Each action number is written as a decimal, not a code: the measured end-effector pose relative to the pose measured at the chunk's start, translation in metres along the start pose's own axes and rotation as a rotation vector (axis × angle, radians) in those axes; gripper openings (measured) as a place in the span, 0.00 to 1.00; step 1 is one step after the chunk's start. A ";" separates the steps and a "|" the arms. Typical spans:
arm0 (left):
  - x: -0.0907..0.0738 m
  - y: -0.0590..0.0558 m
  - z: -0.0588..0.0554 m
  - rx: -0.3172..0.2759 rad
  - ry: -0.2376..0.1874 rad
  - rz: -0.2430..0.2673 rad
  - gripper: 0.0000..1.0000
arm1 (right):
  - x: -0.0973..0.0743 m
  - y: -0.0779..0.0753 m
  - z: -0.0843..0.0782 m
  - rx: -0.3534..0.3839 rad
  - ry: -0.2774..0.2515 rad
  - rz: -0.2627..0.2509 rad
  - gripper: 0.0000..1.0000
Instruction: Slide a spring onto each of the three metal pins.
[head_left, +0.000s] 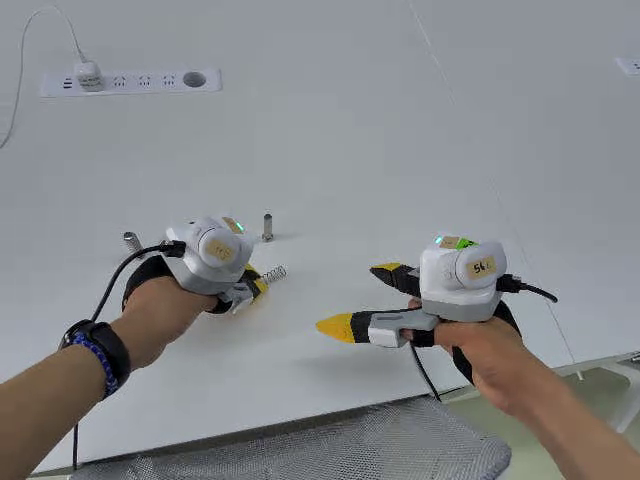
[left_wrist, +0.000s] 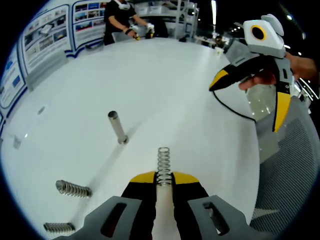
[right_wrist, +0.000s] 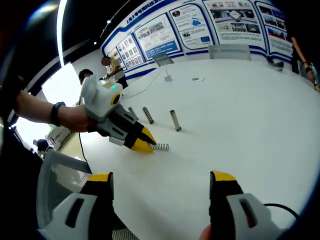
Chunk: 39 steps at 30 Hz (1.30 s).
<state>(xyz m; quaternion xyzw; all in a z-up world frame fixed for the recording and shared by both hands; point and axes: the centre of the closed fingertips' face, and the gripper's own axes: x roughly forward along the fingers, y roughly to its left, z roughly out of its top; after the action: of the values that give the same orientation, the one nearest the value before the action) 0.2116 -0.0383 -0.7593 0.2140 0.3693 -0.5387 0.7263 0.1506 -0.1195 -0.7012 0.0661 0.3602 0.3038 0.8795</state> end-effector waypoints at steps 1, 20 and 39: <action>-0.001 0.001 -0.002 -0.002 0.001 0.002 0.11 | 0.001 0.001 0.000 -0.001 0.000 0.001 0.80; -0.006 0.002 -0.025 0.088 0.083 0.042 0.11 | 0.005 0.008 0.006 -0.016 0.004 0.014 0.80; -0.036 -0.005 -0.030 -0.009 0.038 0.050 0.10 | 0.014 0.017 0.010 0.024 -0.012 0.048 0.77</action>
<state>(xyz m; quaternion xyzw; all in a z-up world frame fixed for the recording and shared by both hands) 0.1926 0.0039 -0.7509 0.2300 0.3801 -0.5145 0.7334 0.1570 -0.0964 -0.6969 0.0870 0.3570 0.3199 0.8733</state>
